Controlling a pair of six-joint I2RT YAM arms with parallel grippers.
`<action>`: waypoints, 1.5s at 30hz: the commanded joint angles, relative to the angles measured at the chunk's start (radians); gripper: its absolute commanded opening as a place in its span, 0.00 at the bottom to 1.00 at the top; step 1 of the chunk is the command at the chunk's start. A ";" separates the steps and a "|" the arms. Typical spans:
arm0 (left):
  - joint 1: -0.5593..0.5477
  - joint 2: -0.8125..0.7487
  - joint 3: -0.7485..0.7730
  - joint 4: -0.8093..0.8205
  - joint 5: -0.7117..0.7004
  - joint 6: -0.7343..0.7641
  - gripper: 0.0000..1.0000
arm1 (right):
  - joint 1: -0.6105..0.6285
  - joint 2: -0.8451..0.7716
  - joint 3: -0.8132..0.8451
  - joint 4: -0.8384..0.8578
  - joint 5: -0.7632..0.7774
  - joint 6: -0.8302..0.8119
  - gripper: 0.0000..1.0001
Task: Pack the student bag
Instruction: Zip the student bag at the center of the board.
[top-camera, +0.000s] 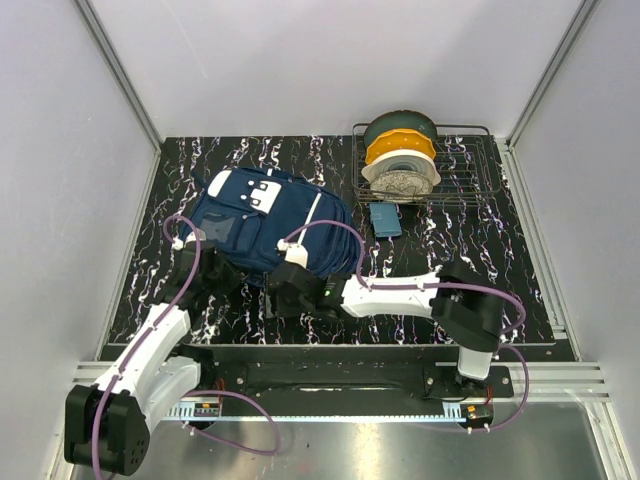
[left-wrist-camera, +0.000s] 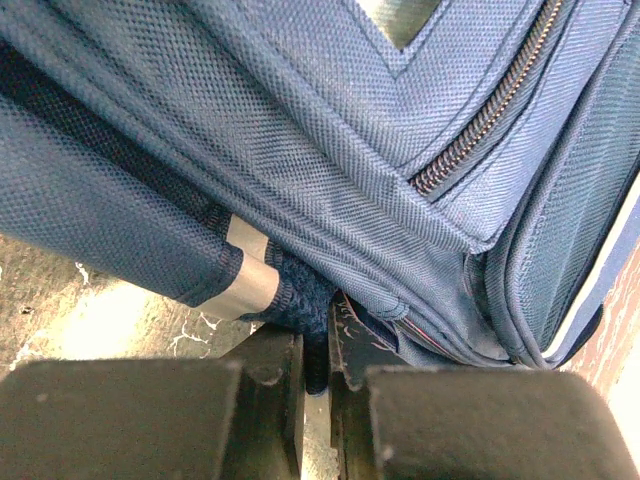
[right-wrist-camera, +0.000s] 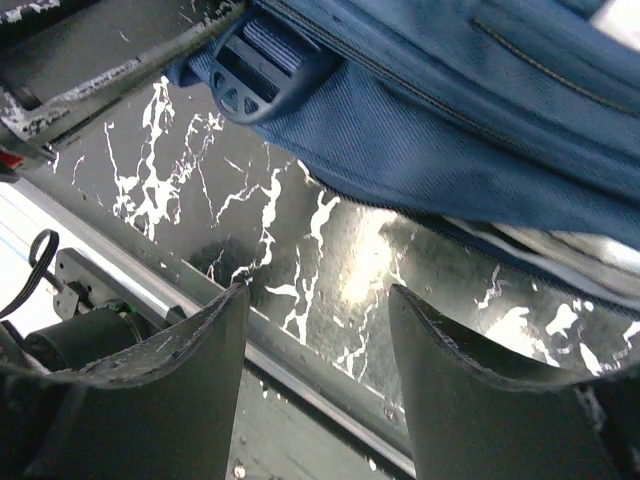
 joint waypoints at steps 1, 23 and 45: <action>-0.002 -0.005 0.100 0.070 0.068 0.030 0.00 | 0.006 0.050 0.081 0.054 0.092 -0.110 0.64; -0.002 -0.024 0.136 0.015 0.104 0.033 0.00 | 0.007 0.213 0.112 0.349 0.429 -0.285 0.59; 0.000 -0.005 0.169 -0.025 0.055 0.068 0.00 | 0.006 0.055 -0.032 0.368 0.406 -0.363 0.00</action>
